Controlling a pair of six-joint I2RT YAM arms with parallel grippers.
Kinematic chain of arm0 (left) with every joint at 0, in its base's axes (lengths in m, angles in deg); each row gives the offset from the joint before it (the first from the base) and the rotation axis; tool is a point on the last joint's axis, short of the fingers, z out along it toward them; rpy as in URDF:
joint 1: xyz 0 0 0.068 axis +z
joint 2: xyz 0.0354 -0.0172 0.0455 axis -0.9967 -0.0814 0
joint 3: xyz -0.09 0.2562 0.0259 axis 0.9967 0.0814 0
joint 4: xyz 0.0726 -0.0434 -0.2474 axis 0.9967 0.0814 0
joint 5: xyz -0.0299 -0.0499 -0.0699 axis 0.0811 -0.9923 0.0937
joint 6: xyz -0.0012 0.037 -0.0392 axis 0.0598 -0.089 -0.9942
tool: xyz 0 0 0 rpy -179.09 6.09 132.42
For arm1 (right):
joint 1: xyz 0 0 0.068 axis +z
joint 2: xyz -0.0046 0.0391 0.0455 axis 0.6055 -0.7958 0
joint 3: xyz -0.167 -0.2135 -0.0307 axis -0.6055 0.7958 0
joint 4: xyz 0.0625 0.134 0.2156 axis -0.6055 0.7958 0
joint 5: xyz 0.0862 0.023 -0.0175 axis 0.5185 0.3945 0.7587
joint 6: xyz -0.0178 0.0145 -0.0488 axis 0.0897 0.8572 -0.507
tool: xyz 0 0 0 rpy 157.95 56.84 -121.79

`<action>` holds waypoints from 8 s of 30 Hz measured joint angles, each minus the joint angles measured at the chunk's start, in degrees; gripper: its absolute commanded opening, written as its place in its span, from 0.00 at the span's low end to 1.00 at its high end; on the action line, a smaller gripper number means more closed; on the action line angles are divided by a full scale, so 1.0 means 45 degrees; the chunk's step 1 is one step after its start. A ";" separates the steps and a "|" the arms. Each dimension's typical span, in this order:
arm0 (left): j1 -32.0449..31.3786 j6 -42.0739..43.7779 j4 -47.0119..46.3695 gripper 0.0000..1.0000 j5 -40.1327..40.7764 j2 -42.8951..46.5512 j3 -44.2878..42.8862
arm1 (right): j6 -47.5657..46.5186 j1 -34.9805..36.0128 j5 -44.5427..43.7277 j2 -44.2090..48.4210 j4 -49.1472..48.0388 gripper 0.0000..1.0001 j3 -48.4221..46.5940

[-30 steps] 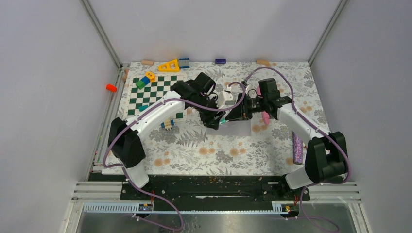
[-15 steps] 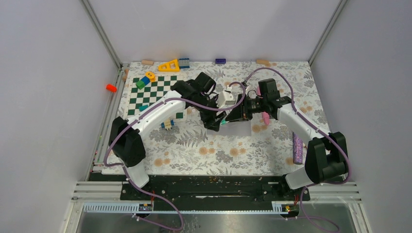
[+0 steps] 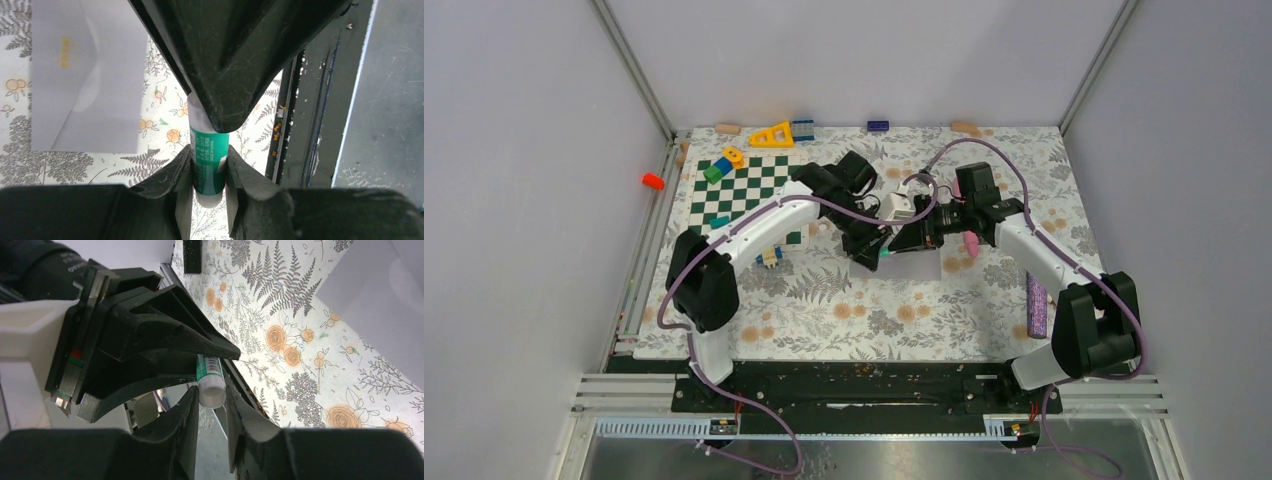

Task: Place the letter into the envelope and seal it
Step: Screw the solid glue.

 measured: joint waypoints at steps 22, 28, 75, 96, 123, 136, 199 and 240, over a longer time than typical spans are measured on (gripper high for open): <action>0.0180 0.1452 0.3288 0.08 -0.4415 -0.1744 -0.1851 | -0.5163 0.0078 0.0262 0.2521 -0.0092 0.69 0.1394; 0.0180 0.1394 0.3619 0.07 -0.4755 -0.1831 -0.2035 | -0.5333 0.0078 -0.0287 0.3045 -0.0534 0.75 0.1919; 0.0607 -0.1753 -0.1457 0.99 -0.1467 0.1049 0.1015 | 0.0350 0.0010 0.0248 0.0306 -0.0350 0.09 0.0656; 0.3837 -1.0482 -1.2565 0.99 -0.4721 0.5702 0.4614 | 0.6873 -0.0607 0.1326 0.1282 -1.0462 0.12 0.1166; 0.2346 -0.8918 -1.0530 0.55 -0.4333 0.4221 0.4065 | 0.6800 -0.0602 0.0967 0.1525 -1.0491 0.14 0.1928; 0.2254 -0.7815 -0.9476 0.36 -0.3614 0.4158 0.3740 | 0.6693 -0.0593 0.1005 0.1530 -1.0326 0.14 0.1928; 0.1180 -0.4454 -0.6674 0.00 -0.2093 0.3973 0.2837 | 0.5275 -0.1574 0.2312 0.1933 -0.5455 0.24 0.1331; 0.0748 -0.4590 -0.6853 0.00 -0.2356 0.3895 0.2880 | 0.4595 -0.1812 0.2973 0.2361 -0.4439 0.53 0.1642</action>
